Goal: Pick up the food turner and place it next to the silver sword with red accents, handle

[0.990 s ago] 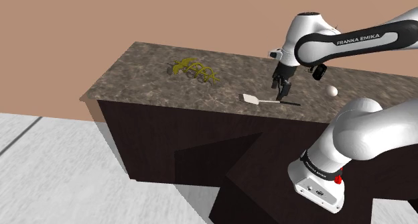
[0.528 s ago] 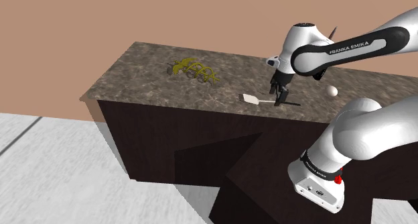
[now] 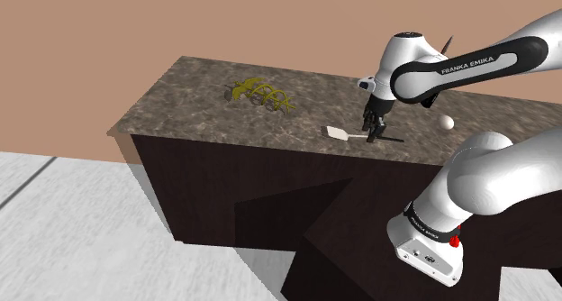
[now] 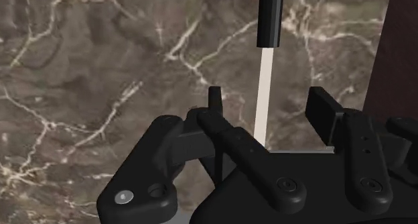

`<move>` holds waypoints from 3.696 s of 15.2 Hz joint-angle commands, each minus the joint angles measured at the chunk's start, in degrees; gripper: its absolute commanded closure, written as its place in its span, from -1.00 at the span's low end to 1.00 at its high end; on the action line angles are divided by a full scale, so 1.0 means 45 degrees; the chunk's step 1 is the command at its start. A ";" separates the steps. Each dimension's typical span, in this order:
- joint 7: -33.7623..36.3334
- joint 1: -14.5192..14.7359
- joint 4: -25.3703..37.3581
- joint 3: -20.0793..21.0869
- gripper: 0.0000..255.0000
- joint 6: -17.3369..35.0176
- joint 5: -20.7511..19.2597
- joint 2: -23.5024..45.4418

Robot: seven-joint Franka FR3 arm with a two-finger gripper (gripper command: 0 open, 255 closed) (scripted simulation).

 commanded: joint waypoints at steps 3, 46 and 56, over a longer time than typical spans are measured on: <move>0.0000 0.0000 0.0000 0.0000 1.00 0.0000 0.0000 0.0000; -0.0529 0.0435 0.5137 0.1658 1.00 -0.7210 0.1554 -0.2109; -0.0682 0.0558 0.7019 0.1936 1.00 -0.8777 0.1828 -0.1794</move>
